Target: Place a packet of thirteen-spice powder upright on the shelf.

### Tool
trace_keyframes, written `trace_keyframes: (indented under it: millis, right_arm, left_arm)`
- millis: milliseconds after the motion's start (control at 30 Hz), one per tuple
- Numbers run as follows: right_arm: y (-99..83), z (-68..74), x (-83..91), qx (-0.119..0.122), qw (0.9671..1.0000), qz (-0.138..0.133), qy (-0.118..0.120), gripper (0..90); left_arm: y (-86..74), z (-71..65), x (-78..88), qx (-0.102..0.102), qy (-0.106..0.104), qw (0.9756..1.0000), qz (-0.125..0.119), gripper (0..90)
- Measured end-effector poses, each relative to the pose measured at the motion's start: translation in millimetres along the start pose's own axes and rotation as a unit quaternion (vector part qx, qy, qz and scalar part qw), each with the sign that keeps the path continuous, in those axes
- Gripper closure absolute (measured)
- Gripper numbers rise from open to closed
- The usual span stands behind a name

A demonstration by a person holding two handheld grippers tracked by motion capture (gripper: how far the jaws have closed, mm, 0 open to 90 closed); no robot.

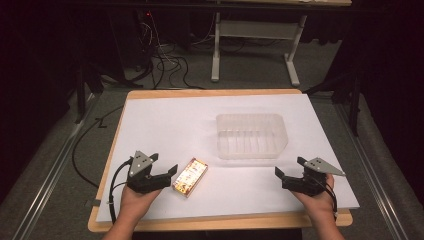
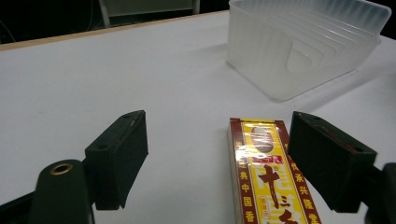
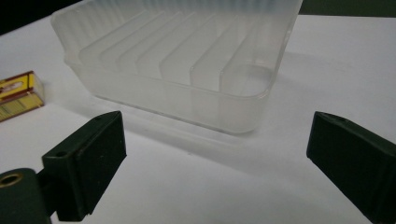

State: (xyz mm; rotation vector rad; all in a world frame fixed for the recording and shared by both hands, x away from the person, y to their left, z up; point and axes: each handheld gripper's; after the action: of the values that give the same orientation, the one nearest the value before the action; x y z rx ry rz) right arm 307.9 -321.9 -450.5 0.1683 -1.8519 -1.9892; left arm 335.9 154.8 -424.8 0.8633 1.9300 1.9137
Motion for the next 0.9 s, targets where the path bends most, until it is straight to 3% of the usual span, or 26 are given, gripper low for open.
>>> trace_keyframes:
  millis: [67,267,500,900]
  right_arm:
    - [0.2,-2.6,1.5,-0.016,0.9998,-0.011,0.005,6.2]
    - [6.3,1.8,4.6,-0.003,0.9997,-0.023,0.007,9.8]
    - [8.4,9.7,7.4,0.025,0.9995,-0.015,0.008,13.9]
    - [8.7,13.0,5.9,0.042,0.9990,0.007,0.008,14.7]
  left_arm:
    - [-1.3,-4.1,-3.2,-0.003,-0.003,1.0000,0.006,20.5]
    - [-3.4,-8.7,-3.7,-0.010,-0.004,0.9998,0.015,20.2]
    - [-4.9,-11.5,-6.4,-0.015,-0.008,0.9996,0.021,19.4]
    - [-6.9,-24.0,-11.2,-0.030,-0.013,0.9989,0.032,12.4]
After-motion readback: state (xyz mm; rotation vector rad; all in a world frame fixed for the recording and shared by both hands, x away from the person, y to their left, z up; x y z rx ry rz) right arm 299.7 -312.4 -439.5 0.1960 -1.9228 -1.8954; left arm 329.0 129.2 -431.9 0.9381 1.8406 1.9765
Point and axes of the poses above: each handheld gripper's, and its own axes: x roughly backward along the jaws, y roughly out of its top, z roughly to its left, and after that the axes turned 15 degrees about -z, right-handed
